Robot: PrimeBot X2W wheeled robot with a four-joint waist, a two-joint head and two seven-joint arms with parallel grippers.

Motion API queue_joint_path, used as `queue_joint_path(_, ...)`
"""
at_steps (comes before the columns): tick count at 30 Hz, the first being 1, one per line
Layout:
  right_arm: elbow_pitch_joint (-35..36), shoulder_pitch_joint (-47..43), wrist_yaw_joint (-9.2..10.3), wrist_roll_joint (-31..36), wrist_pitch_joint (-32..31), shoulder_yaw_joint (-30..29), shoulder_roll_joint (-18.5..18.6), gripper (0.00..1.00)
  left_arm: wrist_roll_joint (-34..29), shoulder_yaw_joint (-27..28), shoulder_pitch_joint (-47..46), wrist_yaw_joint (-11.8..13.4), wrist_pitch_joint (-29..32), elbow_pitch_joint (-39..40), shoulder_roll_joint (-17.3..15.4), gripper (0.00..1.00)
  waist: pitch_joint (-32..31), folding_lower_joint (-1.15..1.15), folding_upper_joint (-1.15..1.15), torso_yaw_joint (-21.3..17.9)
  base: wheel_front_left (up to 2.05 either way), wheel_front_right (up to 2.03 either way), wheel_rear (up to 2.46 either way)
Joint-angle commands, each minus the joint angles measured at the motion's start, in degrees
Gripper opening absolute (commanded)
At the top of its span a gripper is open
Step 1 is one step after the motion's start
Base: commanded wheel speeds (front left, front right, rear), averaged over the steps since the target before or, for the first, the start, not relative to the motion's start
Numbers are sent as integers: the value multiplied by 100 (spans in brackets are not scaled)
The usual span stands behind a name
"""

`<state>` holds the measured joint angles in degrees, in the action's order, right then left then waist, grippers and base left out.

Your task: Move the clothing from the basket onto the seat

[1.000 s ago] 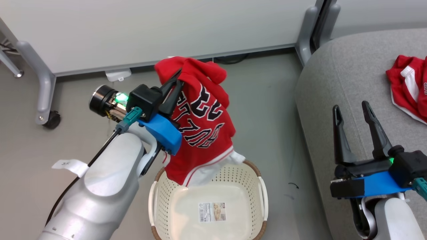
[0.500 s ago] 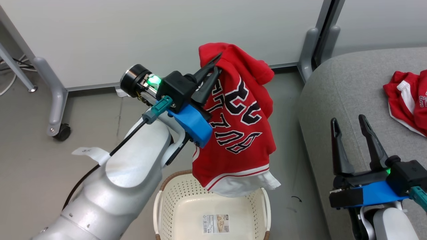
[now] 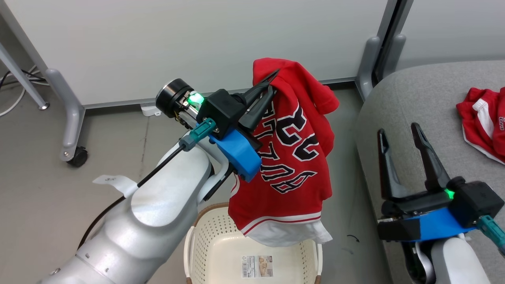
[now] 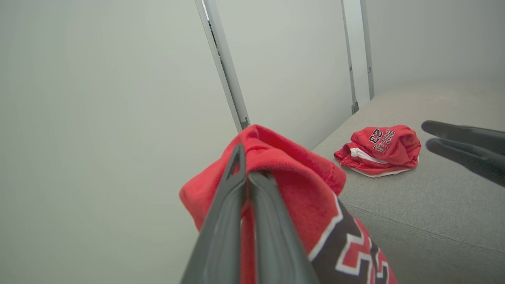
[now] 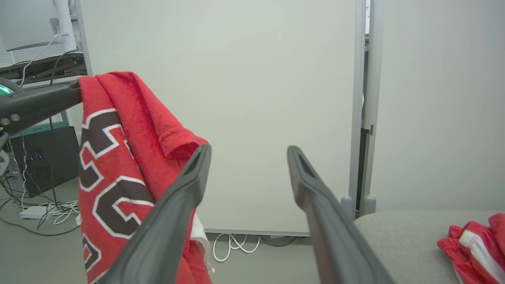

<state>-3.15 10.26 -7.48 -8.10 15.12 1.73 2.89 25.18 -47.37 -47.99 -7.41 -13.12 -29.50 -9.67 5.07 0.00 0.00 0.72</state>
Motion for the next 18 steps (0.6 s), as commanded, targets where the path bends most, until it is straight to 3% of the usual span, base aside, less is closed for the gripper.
queue_joint_path(1, 64, 102, -3, 51, 3, 70, -2, 100, 13, -7, -2, -10, 5, 16, -23, 0, -6, 0, 0, 2, 0, 0, 0)
queue_joint_path(11, 60, 479, -3, 236, 3, 1227, 2, 100, 14, -94, -37, -5, -64, 3, 28, 0, -20, 0, 0, 90, 0, 0, 0)
queue_joint_path(18, -367, 759, -3, 158, 4, 1526, 4, 100, -50, -177, -42, 22, -106, 88, 70, 0, 47, 0, 0, 213, 0, 0, 0)
